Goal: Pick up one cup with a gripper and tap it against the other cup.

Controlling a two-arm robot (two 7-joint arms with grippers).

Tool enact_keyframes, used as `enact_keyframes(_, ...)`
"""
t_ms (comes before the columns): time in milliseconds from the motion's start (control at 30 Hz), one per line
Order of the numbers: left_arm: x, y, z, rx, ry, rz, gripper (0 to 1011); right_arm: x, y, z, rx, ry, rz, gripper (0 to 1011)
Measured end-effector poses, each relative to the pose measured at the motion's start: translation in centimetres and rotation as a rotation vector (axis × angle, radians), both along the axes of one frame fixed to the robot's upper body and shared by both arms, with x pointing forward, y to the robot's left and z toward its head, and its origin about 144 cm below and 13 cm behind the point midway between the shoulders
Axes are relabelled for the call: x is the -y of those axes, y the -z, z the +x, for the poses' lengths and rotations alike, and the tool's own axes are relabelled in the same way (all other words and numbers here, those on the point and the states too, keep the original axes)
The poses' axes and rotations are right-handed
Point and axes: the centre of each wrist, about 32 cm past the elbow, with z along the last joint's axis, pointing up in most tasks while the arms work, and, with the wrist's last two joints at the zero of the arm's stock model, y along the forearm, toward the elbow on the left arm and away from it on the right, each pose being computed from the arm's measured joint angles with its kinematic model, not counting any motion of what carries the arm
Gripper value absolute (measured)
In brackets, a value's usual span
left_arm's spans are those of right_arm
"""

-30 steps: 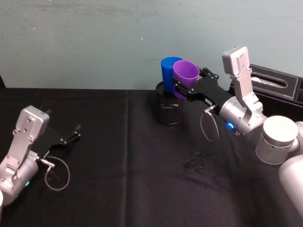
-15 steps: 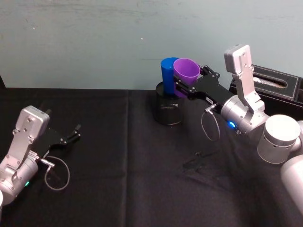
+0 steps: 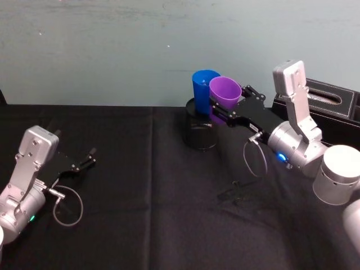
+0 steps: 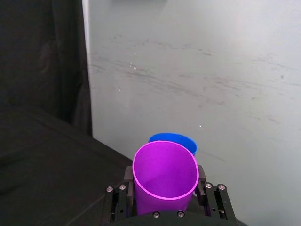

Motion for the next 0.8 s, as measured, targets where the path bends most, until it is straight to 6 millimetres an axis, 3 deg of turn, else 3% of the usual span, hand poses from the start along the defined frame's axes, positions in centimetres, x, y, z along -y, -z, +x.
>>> enact_keyframes(467, 0.0, 0.0, 0.0, 0.000, 0.000, 0.000, 1011, 0.6, 0.0, -3.1, -0.014, -0.001, 0.017, 746)
enact_keyframes(800, 0.0, 0.0, 0.0, 0.000, 0.000, 0.000, 1011, 0.7, 0.0, -3.0, -0.017, 0.001, 0.017, 746)
